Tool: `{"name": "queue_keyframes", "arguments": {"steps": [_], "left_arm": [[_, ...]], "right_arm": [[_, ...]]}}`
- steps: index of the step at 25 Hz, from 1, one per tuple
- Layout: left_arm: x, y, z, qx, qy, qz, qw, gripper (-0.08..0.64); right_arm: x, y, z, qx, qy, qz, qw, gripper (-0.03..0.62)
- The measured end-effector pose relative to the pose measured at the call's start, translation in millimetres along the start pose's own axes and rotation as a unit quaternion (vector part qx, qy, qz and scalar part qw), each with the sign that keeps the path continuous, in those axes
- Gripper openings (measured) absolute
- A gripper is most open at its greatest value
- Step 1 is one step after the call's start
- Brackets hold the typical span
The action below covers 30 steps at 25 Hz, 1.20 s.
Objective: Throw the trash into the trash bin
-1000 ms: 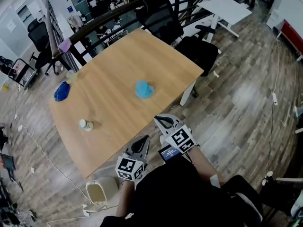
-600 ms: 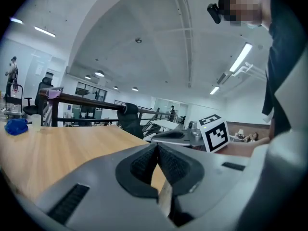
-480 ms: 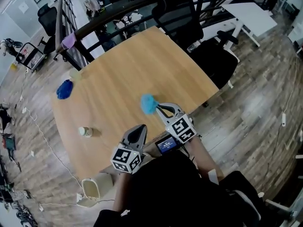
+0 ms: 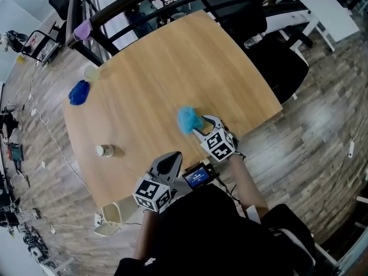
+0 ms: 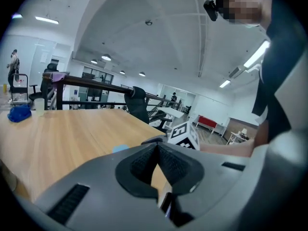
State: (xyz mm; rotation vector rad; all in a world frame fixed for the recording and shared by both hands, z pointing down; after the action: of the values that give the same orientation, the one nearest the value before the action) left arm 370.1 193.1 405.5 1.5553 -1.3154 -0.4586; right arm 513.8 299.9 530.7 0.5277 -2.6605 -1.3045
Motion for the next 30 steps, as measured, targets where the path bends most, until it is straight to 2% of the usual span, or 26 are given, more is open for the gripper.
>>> {"name": "queue_keyframes", "arguments": {"steps": [5,9,10,12,13,22,27,30], "left_arm": [[19.5,13.9,-11.9,0.031,-0.017,0.023,0.9991,0.005],[27.6,20.6,-20.7,0.039,-0.022,0.043,0.9981,0.005],[29.3,20.0,-22.2,0.039,-0.021,0.044,0.9981,0.005],[31.4,20.9,-23.3,0.038,-0.021,0.048,0.9979,0.005],[32.2,22.1,-23.3,0.037,-0.021,0.052,0.9978,0.005],[34.3,15.8,-22.5,0.027,-0.025,0.051,0.9980,0.005],[31.0,12.7,-8.4,-0.031,-0.039,0.121,0.9914,0.005],[35.2,22.3,12.3,-0.041,-0.071,0.126,0.9887,0.005]], "right_arm": [[-22.8,19.0,-56.6,0.038,0.020,-0.005,0.999,0.229],[-29.5,26.4,-75.7,0.049,0.013,-0.012,0.999,0.223],[-31.5,26.2,-77.1,0.049,0.017,-0.012,0.999,0.191],[-33.1,26.7,-76.4,0.046,0.024,-0.013,0.999,0.025],[-32.5,27.6,-75.7,0.047,0.021,-0.013,0.999,0.015],[-25.8,20.2,-70.0,0.044,0.000,-0.010,0.999,0.003],[-8.8,5.6,-78.3,0.031,-0.034,0.012,0.999,0.004],[13.1,-9.9,-92.6,0.024,-0.060,0.036,0.997,0.005]]}}
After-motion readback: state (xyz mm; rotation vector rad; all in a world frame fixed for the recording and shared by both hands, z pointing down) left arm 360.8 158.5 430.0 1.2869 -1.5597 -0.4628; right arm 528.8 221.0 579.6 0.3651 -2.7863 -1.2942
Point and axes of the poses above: the fingertips, and each gripper's own axes: z backward along the fingers, x to its left, y out of its underside, the point moved 7 cm from there along z, backward along the fingers, and after that the axes turned 3 degrees about -y, right-handed, at the moved point
